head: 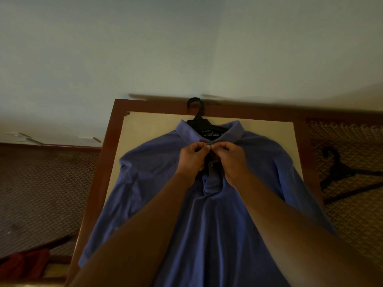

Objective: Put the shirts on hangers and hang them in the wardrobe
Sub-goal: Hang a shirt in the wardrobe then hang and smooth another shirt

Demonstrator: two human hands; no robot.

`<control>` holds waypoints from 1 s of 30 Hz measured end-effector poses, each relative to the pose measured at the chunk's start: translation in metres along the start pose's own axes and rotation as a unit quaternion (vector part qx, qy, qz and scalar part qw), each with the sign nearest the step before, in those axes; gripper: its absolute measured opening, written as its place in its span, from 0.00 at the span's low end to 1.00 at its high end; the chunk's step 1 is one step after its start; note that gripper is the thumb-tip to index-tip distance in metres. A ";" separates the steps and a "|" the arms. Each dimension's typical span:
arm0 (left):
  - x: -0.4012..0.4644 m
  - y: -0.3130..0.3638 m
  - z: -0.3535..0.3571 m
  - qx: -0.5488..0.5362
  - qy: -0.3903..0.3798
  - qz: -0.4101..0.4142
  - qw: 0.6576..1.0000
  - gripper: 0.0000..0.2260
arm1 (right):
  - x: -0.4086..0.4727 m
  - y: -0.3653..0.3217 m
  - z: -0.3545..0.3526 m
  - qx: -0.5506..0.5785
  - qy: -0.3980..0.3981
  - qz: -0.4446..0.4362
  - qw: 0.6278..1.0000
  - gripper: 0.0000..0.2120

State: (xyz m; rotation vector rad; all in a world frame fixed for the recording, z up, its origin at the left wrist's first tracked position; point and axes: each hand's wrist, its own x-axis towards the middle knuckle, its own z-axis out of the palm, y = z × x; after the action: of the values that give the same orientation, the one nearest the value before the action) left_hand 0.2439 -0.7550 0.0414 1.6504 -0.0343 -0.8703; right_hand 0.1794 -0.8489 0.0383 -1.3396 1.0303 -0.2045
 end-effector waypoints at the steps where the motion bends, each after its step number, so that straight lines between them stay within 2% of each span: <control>1: 0.001 -0.001 0.001 0.013 0.005 0.003 1.000 0.06 | 0.000 0.000 0.000 -0.001 -0.003 -0.001 1.000 0.05; 6: 0.005 0.000 0.005 0.106 0.021 0.068 0.992 0.07 | 0.002 0.000 -0.002 -0.013 -0.009 -0.008 1.000 0.06; 12: 0.006 0.001 0.003 0.136 0.011 0.107 0.985 0.09 | 0.007 0.004 -0.004 -0.052 -0.032 -0.033 0.998 0.07; 18: 0.010 0.000 0.001 0.049 0.010 0.023 0.998 0.11 | 0.008 0.009 -0.003 -0.044 -0.030 -0.032 0.998 0.06; 22: 0.009 0.002 0.000 0.050 0.004 0.003 0.999 0.09 | 0.009 0.007 -0.003 -0.035 -0.031 -0.035 0.998 0.04; 26: 0.004 0.006 0.003 0.134 0.015 0.041 0.990 0.06 | 0.005 0.004 -0.001 -0.042 -0.013 -0.037 0.998 0.04; 30: 0.000 0.006 0.004 0.244 0.064 0.110 0.961 0.06 | 0.004 -0.008 -0.003 -0.049 -0.026 -0.003 0.998 0.08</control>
State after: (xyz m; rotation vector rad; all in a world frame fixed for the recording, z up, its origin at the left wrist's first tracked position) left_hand 0.2443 -0.7604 0.0469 2.1128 -0.3617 -0.6108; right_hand 0.1829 -0.8555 0.0434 -1.4303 1.0036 -0.1247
